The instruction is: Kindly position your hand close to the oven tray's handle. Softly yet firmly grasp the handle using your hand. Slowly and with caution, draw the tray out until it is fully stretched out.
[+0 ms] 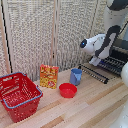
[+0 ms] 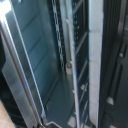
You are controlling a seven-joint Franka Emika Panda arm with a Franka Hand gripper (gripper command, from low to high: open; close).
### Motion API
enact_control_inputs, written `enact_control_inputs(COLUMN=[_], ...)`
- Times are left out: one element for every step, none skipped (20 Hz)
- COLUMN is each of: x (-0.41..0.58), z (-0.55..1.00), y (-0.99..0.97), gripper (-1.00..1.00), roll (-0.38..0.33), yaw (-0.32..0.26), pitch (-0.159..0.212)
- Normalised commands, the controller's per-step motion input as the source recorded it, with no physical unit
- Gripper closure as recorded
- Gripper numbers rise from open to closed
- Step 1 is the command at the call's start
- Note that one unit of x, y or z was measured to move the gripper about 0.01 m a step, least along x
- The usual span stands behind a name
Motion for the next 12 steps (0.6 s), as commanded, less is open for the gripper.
enact_control_inputs(x=[0.000,0.000,0.000,-0.023,-0.014,-0.023,-0.051,-0.031,-0.029,-0.037,-0.026,-0.051], z=[0.00,0.00,0.01,0.03,0.06,0.07,0.08,0.07,0.04,0.03,0.03,0.03], y=[-0.35,-0.33,-0.36,-0.45,-0.51,-0.49,-0.45,-0.36,-0.29,-0.22,-0.21,-0.21], gripper=[1.00,1.00,1.00,1.00,1.00,1.00,1.00,1.00,1.00,1.00,1.00,1.00], roll=[0.000,0.000,0.000,0.000,-0.019,-0.034,-0.029,0.000,0.000,0.000,0.000,0.000], yaw=[0.000,0.000,0.000,0.000,0.000,0.000,0.000,0.000,0.000,0.000,0.000,0.000], pitch=[0.000,0.000,0.000,0.000,0.000,0.000,0.000,0.000,0.000,0.000,0.000,0.000])
